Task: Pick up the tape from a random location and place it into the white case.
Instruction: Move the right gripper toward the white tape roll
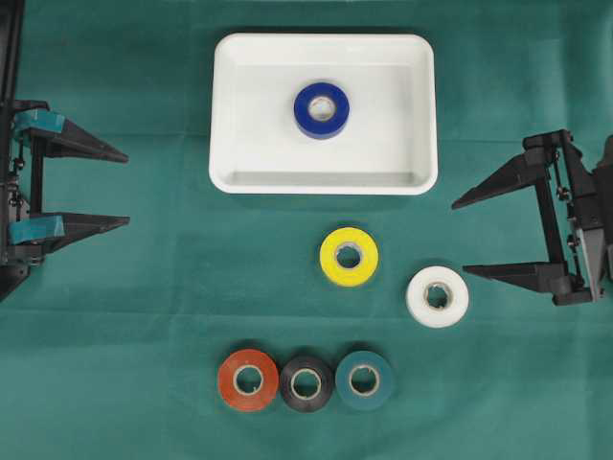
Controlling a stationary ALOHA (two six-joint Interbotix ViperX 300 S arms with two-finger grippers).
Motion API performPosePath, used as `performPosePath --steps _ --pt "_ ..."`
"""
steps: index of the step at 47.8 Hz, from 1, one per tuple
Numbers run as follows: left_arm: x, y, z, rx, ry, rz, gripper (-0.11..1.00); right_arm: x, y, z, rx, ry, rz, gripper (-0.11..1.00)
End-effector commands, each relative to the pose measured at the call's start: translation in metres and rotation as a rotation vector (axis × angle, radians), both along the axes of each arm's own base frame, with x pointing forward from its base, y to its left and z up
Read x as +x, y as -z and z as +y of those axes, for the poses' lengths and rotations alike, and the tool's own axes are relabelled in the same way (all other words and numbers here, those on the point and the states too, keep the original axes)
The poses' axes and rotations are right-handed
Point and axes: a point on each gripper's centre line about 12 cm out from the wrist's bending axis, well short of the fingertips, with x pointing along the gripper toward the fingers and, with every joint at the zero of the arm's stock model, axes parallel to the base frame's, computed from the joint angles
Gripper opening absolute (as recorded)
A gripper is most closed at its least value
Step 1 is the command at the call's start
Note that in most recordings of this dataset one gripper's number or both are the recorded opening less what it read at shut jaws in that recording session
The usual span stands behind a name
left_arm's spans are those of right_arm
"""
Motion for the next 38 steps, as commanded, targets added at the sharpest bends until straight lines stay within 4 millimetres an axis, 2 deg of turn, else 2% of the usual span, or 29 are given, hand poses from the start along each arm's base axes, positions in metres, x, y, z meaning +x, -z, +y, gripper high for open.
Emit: performPosePath --steps 1,9,21,29,38 --pt "0.002 -0.006 0.0 -0.002 0.001 -0.014 0.9 0.007 -0.004 0.001 0.009 0.004 0.028 0.92" --pt "0.002 -0.006 0.0 -0.001 0.002 -0.02 0.9 0.015 0.019 0.001 0.01 0.023 0.239 0.92" --pt "0.002 -0.006 0.0 0.0 0.003 -0.018 0.9 0.022 0.043 0.005 0.024 0.053 0.5 0.92" --pt "0.002 -0.006 0.0 0.0 0.003 -0.018 0.9 0.02 0.049 0.007 0.018 0.06 0.6 0.92" --pt "0.002 -0.006 0.0 0.0 0.001 -0.017 0.9 0.019 0.048 0.012 0.015 0.043 0.607 0.92"
